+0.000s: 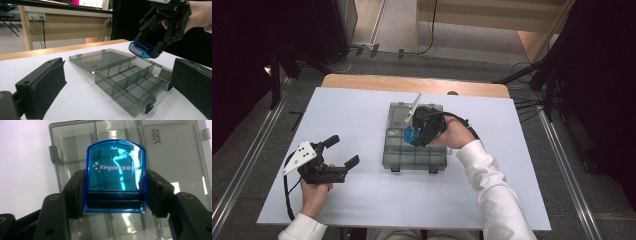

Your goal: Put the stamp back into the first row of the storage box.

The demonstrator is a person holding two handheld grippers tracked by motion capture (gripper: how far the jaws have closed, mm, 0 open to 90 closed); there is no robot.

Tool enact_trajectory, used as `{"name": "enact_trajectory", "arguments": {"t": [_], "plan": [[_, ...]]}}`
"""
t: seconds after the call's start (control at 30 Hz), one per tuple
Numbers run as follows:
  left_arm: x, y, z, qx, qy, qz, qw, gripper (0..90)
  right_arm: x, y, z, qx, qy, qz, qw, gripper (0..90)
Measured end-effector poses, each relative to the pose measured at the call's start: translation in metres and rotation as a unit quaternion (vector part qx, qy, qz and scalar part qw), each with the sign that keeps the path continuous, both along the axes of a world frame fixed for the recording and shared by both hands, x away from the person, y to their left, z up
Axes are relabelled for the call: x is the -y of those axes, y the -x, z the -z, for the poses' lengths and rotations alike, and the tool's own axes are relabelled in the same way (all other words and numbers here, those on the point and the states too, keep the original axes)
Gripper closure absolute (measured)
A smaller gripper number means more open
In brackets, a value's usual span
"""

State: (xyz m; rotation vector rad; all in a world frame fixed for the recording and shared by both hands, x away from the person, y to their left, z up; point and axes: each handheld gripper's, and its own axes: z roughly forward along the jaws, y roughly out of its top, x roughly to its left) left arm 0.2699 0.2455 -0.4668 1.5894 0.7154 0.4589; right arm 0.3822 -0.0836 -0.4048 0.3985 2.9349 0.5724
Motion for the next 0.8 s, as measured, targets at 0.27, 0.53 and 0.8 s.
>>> {"name": "enact_trajectory", "arguments": {"t": [0.27,0.53,0.8], "plan": [[0.0,0.0,0.0,0.001,0.005,0.0,1.0,0.0,0.001,-0.019,0.013,0.0,0.032,-0.008,0.9995,42.3],[-0.001,-0.003,0.001,-0.001,0.01,-0.004,0.9999,0.0,0.005,-0.033,0.024,0.001,0.048,-0.026,0.9985,42.2],[0.0,-0.003,0.001,0.001,0.003,-0.004,1.0,0.0,0.001,-0.036,0.033,-0.009,0.052,-0.032,0.9981,42.0]]}}
